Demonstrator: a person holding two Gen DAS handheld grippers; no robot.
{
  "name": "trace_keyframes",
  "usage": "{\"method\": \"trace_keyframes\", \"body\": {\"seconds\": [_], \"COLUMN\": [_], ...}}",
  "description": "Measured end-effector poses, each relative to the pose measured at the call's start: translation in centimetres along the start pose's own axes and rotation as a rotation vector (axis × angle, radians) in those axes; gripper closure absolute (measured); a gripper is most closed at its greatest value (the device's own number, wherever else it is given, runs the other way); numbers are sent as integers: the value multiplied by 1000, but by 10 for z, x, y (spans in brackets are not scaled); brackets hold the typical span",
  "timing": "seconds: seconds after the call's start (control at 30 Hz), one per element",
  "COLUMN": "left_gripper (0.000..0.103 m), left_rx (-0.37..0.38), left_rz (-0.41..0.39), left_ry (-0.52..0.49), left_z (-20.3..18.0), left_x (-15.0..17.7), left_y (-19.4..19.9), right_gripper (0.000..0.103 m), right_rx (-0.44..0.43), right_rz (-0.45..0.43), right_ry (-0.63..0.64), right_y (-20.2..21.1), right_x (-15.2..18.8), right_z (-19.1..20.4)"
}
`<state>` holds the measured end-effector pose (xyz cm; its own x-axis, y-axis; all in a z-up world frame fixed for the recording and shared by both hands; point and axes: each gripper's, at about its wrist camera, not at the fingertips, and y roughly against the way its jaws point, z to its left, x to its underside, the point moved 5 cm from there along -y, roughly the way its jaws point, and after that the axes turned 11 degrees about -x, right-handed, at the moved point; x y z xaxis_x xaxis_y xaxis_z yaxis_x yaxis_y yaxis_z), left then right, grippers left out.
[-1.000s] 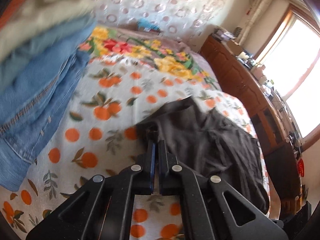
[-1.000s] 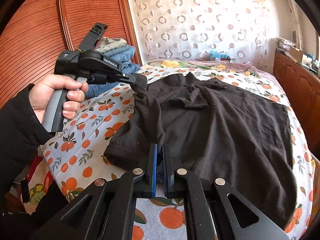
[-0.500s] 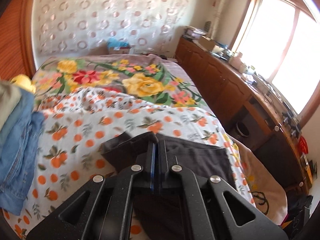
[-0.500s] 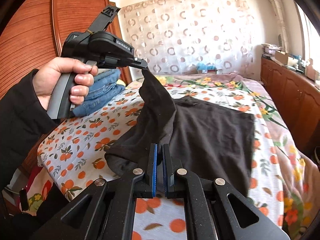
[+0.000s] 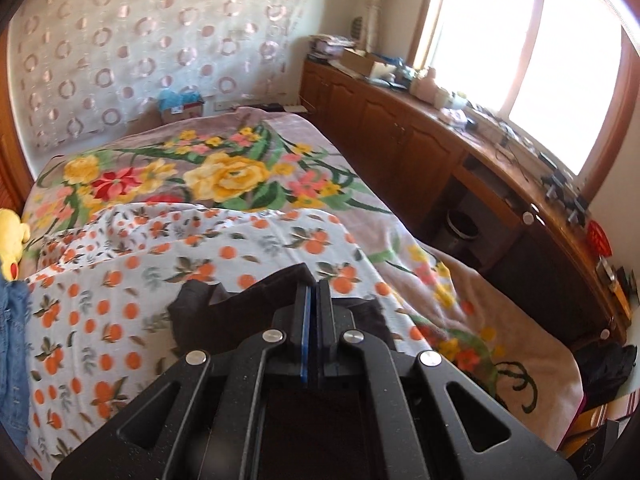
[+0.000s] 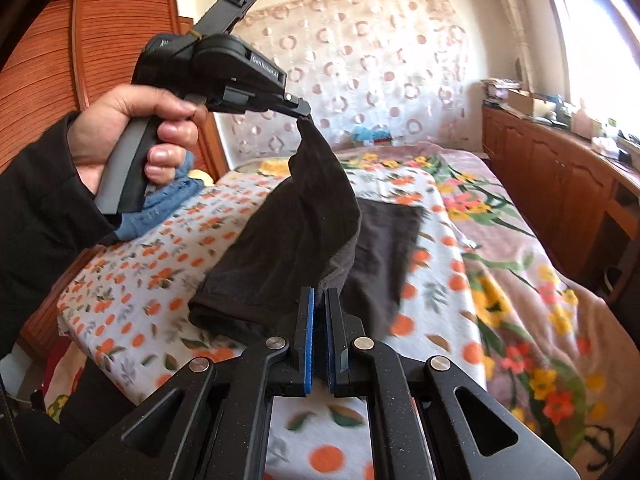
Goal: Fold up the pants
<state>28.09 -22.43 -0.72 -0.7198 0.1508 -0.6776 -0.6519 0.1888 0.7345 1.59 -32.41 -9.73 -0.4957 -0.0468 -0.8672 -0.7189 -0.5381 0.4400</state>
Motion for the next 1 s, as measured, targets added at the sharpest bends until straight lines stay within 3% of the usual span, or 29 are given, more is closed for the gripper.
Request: {"method": "trace_keyframes", "body": {"seconds": [0.27,0.53,0.77,1.0], "left_gripper": [100,99,72,61], "left_rx": [5,8,67,75], "left_rz": [31,91,75,56], "left_ry": [-66,-94,-116,-152], "left_z": [-45,-57,-56,-33], "left_x": [4,21,24,45], "left_y": [-21,-46,-35,-17], "right_gripper": [98,98,94,92], "right_rx": [10,8,38,93], "right_rz": [29,63,59,61], "right_ry": [-33,-76,-89,-55], "right_y": [6,1,2,16], "right_x": [16,21,15,16], "right_z": [-11,-24,-29,-34]}}
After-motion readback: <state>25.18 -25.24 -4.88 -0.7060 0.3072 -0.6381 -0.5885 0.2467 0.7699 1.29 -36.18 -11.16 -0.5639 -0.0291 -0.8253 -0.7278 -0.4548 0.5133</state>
